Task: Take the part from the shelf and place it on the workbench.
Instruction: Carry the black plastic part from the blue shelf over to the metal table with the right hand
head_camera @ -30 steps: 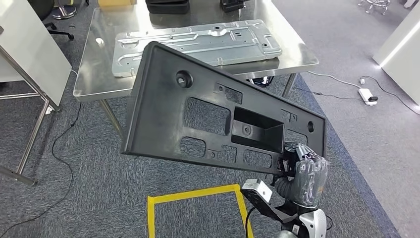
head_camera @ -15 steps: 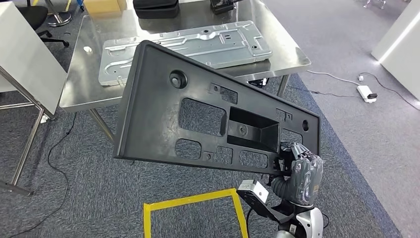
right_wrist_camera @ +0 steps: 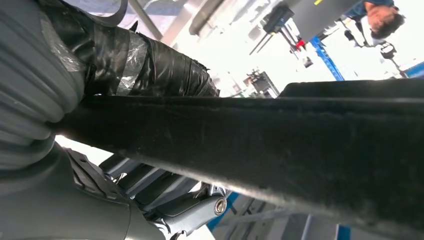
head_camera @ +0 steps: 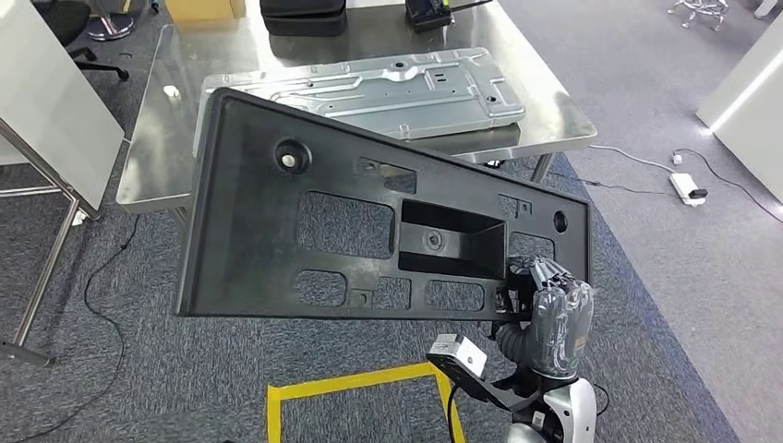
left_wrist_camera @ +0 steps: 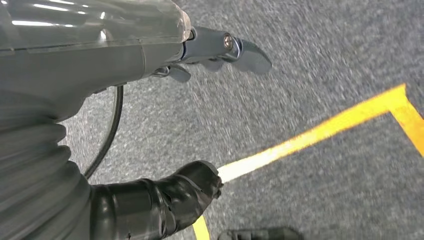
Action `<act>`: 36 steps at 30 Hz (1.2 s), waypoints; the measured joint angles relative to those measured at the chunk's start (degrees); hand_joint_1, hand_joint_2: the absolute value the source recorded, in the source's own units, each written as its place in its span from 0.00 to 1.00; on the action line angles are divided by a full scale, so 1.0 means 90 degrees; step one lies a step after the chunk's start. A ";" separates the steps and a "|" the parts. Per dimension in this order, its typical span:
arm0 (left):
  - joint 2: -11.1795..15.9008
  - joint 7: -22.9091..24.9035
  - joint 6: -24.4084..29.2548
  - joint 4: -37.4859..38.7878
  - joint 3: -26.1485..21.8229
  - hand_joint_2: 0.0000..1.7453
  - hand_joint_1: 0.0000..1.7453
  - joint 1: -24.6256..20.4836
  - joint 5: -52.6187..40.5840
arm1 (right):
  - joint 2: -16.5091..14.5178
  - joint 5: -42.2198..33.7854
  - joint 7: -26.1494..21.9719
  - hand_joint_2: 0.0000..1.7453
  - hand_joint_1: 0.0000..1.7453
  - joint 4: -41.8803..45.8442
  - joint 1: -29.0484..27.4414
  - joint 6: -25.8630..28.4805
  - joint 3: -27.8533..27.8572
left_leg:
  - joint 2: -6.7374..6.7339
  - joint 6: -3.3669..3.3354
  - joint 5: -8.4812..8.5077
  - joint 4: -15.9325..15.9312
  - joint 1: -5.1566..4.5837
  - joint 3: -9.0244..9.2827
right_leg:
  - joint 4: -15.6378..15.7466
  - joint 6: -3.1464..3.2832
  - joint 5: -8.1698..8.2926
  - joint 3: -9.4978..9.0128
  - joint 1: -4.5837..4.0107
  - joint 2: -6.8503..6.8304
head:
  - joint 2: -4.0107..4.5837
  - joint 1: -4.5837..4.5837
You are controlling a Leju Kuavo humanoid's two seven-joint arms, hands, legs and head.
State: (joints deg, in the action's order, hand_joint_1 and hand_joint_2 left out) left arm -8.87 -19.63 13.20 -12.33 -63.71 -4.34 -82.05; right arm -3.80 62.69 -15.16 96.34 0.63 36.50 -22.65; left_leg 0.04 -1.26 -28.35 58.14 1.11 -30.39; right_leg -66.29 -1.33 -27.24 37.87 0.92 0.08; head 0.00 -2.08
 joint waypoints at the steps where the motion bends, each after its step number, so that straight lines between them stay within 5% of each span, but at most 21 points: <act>1: -0.0006 -0.0004 0.0000 0.0000 0.0008 1.00 0.00 -0.0004 -0.0004 | 0.0006 0.0004 0.0015 1.00 1.00 -0.0002 0.0026 0.0000 -0.0020 | 0.0004 0.0037 -0.0045 0.0007 -0.0010 0.0042 | 0.0361 0.0026 0.0143 -0.0154 -0.0015 -0.0004 | 0.0000 -0.0002; 4: -0.0013 -0.0013 0.0000 0.0000 0.0018 1.00 0.00 -0.0033 -0.0012 | 0.0026 0.0012 0.0050 1.00 1.00 -0.0012 0.0076 -0.0004 -0.0082 | 0.0003 0.0147 -0.0107 -0.0031 -0.0037 0.0084 | 0.0709 0.0112 0.0133 -0.0326 -0.0064 0.0004 | 0.0000 0.0009; 7: -0.0011 -0.0013 -0.0004 0.0000 0.0026 1.00 0.00 -0.0055 -0.0017 | 0.0034 0.0029 0.0073 1.00 1.00 -0.0014 0.0115 -0.0036 -0.0143 | -0.0008 0.0232 -0.0259 0.0128 -0.0023 0.0065 | 0.0787 0.0216 0.0102 -0.0423 -0.0016 0.0014 | 0.0000 0.0032; 10: -0.0012 -0.0014 -0.0010 0.0000 0.0029 1.00 0.00 -0.0058 -0.0021 | 0.0034 0.0046 0.0081 1.00 1.00 -0.0033 0.0157 -0.0077 -0.0224 | -0.0007 0.0279 -0.0746 0.1317 -0.0013 -0.0565 | 0.0819 0.0310 0.0036 -0.0524 -0.0023 -0.0004 | 0.0000 0.0053; 12: -0.0015 -0.0014 -0.0013 0.0000 0.0029 1.00 0.00 -0.0047 -0.0027 | 0.0034 0.0064 0.0087 1.00 1.00 -0.0066 0.0161 -0.0084 -0.0264 | -0.0008 0.0282 -0.0782 0.1863 -0.0012 -0.0979 | 0.0819 0.0333 -0.0021 -0.0586 -0.0047 0.0003 | 0.0000 0.0053; 14: -0.0015 -0.0014 -0.0012 0.0000 0.0029 1.00 0.00 -0.0036 -0.0029 | 0.0034 0.0081 0.0100 1.00 1.00 -0.0094 0.0166 -0.0095 -0.0292 | -0.0007 0.0239 -0.0293 0.1422 -0.0018 -0.0922 | 0.0818 0.0331 -0.0090 -0.0688 -0.0068 0.0024 | 0.0000 0.0053; 16: -0.0007 -0.0015 -0.0012 0.0000 0.0029 1.00 0.00 -0.0034 -0.0029 | 0.0035 0.0089 0.0109 1.00 1.00 -0.0107 0.0187 -0.0103 -0.0320 | -0.0007 0.0151 0.0209 0.0536 -0.0049 -0.0600 | 0.0812 0.0297 -0.0172 -0.0771 -0.0087 0.0036 | 0.0000 0.0050; 17: -0.0001 -0.0015 -0.0012 0.0000 0.0030 1.00 0.00 -0.0041 -0.0029 | 0.0035 0.0091 0.0111 1.00 1.00 -0.0113 0.0204 -0.0105 -0.0333 | -0.0007 0.0114 0.0313 0.0247 -0.0069 -0.0483 | 0.0811 0.0269 -0.0203 -0.0787 -0.0094 0.0038 | 0.0000 0.0052; 22: -0.0009 -0.0022 -0.0012 0.0000 0.0038 1.00 0.00 -0.0048 -0.0032 | 0.0037 0.0103 0.0115 1.00 1.00 -0.0139 0.0259 -0.0109 -0.0363 | -0.0003 -0.0009 0.0291 -0.0046 -0.0048 -0.0300 | 0.0721 0.0104 -0.0346 -0.0799 -0.0107 0.0017 | 0.0000 0.0042; 24: -0.0016 -0.0024 -0.0012 0.0000 0.0039 1.00 0.00 -0.0041 -0.0032 | 0.0039 0.0106 0.0117 1.00 1.00 -0.0146 0.0277 -0.0109 -0.0367 | -0.0012 -0.0067 0.0275 -0.0108 -0.0021 -0.0215 | 0.0099 0.0051 -0.0635 -0.0493 -0.0083 0.0012 | 0.0000 0.0024; 26: -0.0015 -0.0023 -0.0012 0.0000 0.0039 1.00 0.00 -0.0045 -0.0031 | 0.0044 0.0106 0.0123 1.00 1.00 -0.0166 0.0279 -0.0111 -0.0376 | -0.0012 -0.0095 0.0225 -0.0112 -0.0018 -0.0167 | -0.0751 0.0006 -0.0907 0.0038 -0.0042 0.0011 | 0.0000 0.0017; 28: -0.0014 -0.0022 -0.0012 0.0000 0.0039 1.00 0.00 -0.0041 -0.0032 | 0.0052 0.0106 0.0138 1.00 1.00 -0.0194 0.0274 -0.0117 -0.0386 | -0.0002 -0.0082 0.0155 -0.0110 -0.0016 -0.0085 | -0.0935 -0.0026 -0.0718 0.0284 -0.0005 0.0009 | 0.0000 0.0016; 30: -0.0019 -0.0021 -0.0014 0.0000 0.0040 1.00 0.00 -0.0030 -0.0035 | 0.0058 0.0106 0.0155 1.00 1.00 -0.0207 0.0278 -0.0125 -0.0393 | 0.0010 -0.0037 0.0061 -0.0107 -0.0011 0.0028 | -0.0192 -0.0025 -0.0123 0.0061 0.0022 -0.0001 | 0.0000 0.0015; 32: -0.0026 -0.0021 -0.0016 0.0000 0.0041 1.00 0.00 -0.0030 -0.0036 | 0.0063 0.0109 0.0166 1.00 1.00 -0.0217 0.0293 -0.0139 -0.0404 | 0.0019 0.0040 -0.0033 -0.0087 -0.0032 0.0094 | 0.0534 0.0020 0.0216 -0.0225 0.0007 -0.0010 | 0.0000 0.0016; 36: -0.0027 -0.0015 -0.0013 -0.0001 0.0043 1.00 0.00 -0.0054 -0.0049 | 0.0066 0.0126 0.0189 1.00 1.00 -0.0230 0.0315 -0.0171 -0.0441 | 0.0010 0.0193 -0.0132 -0.0078 -0.0036 0.0113 | 0.0767 0.0166 0.0146 -0.0339 -0.0015 0.0020 | 0.0000 0.0029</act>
State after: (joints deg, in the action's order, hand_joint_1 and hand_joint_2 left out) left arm -9.11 -19.77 13.08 -12.33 -63.33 -4.83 -82.49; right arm -3.21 63.82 -13.45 94.27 3.46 34.96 -26.62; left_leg 0.13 0.47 -29.53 57.43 0.79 -29.37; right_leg -59.39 0.16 -25.93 34.82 0.79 0.26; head 0.00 -1.82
